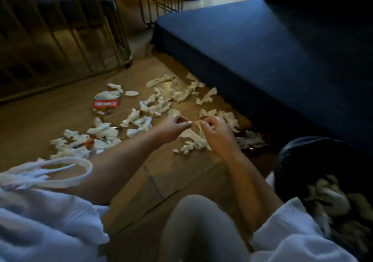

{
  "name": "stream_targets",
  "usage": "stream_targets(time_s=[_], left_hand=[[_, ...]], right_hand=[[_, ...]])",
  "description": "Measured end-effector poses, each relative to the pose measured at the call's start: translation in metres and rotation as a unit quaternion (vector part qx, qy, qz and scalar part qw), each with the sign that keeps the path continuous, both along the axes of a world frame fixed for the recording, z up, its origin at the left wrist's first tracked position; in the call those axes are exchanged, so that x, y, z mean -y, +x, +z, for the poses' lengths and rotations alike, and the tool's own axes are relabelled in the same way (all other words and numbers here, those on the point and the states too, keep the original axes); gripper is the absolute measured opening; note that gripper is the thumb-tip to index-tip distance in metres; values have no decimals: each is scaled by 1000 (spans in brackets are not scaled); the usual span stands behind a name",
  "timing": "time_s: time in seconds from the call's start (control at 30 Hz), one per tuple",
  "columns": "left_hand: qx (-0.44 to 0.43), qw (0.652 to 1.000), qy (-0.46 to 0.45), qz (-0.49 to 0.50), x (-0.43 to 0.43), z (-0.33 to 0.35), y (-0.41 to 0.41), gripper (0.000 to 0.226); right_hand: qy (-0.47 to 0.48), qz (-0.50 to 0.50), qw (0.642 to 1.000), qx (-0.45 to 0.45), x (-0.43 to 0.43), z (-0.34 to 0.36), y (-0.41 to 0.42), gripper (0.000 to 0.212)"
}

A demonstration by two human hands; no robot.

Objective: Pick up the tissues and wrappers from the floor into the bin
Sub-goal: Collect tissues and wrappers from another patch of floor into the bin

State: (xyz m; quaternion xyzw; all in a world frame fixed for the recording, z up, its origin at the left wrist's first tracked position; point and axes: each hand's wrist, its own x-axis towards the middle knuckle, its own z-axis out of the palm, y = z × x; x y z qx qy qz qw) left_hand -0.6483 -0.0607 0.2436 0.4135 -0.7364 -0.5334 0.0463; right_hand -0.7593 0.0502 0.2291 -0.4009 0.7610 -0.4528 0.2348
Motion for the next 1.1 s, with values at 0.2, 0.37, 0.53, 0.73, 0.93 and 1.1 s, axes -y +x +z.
stream_targets(time_s=[0.2,0.37,0.53,0.73,0.93,1.1], left_hand=[[70,997,2,31,106,-37,95,34],[103,992,23,71,179,-73,146,38],[72,997,-6,30,224,-64,151,38],[68,995,-60,-36,245,-54,160,40],[127,987,-83,-48,267,-104,173,44],[147,985,-89,-21,255,-161,184,43]], right_hand=[[129,67,988,-55,114,-47,67,27],[208,79,973,-56,173,-84,95,20],[221,15,974,-53,200,-65,89,19],[223,-38,973,-47,233,-39,86,23],[247,8,969,-12,252,-83,101,21],[271,49,961,-9,254,-133,98,15]])
